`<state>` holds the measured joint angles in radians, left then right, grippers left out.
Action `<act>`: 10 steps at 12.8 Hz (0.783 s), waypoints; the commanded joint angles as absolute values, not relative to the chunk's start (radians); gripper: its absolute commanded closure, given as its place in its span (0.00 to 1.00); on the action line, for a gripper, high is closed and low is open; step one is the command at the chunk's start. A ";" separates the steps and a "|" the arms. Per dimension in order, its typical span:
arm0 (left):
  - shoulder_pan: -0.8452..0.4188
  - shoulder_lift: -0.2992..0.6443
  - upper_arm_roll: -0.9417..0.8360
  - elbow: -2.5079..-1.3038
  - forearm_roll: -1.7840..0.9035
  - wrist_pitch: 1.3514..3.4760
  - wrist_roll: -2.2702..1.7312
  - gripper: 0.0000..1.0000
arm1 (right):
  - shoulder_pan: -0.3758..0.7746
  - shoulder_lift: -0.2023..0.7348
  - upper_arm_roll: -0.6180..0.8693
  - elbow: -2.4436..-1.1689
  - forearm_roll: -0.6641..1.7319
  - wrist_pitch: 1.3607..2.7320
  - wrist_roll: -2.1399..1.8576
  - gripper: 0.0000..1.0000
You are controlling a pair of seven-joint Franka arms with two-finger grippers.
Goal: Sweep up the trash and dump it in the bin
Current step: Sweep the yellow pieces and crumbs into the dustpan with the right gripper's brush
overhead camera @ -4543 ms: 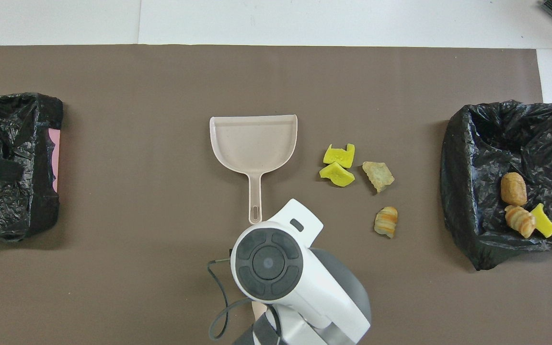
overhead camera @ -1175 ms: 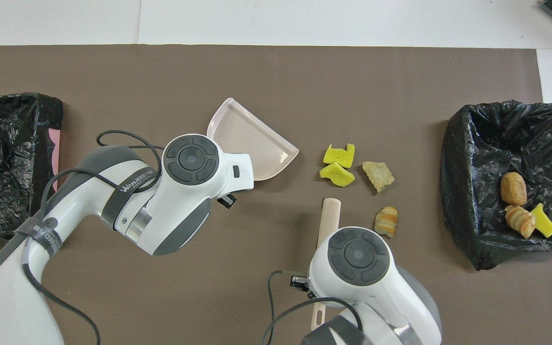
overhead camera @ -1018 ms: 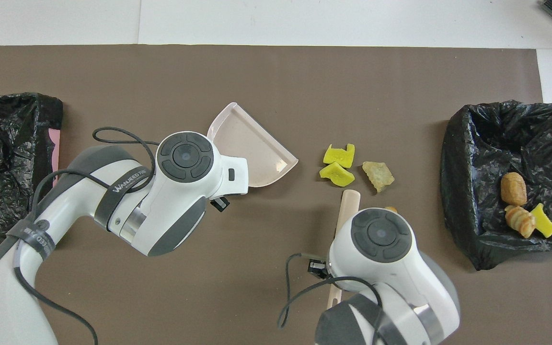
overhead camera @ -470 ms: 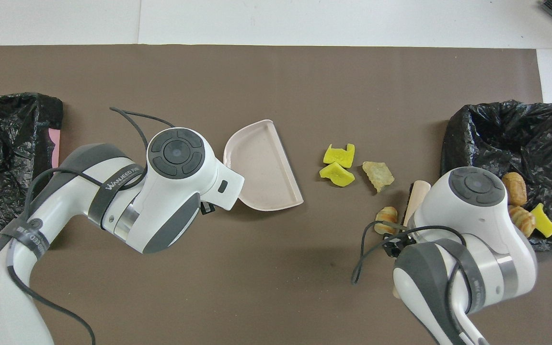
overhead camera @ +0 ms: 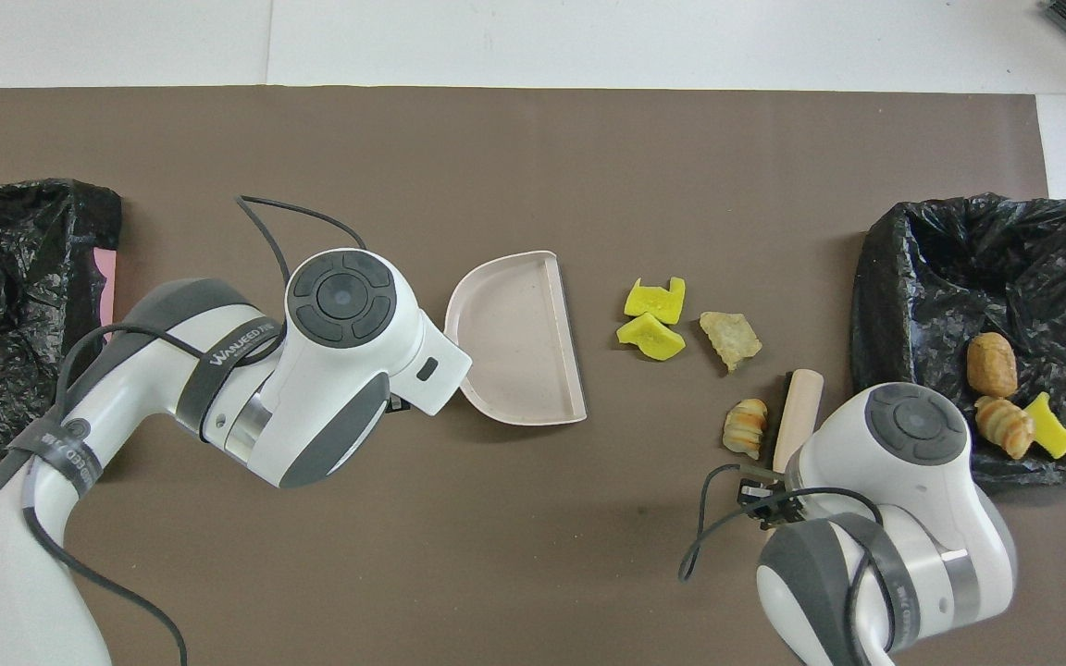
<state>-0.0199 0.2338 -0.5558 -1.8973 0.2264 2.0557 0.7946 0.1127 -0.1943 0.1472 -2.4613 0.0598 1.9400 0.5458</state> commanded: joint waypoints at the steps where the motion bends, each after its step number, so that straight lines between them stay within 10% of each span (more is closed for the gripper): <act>1: -0.021 0.247 -0.557 -1.910 0.210 2.088 0.804 1.00 | 0.124 -0.146 0.149 -2.444 0.072 2.005 0.502 1.00; 10: -0.015 0.218 -0.555 -1.980 0.210 2.106 0.726 1.00 | 0.163 0.056 0.149 -2.209 0.066 1.971 0.463 1.00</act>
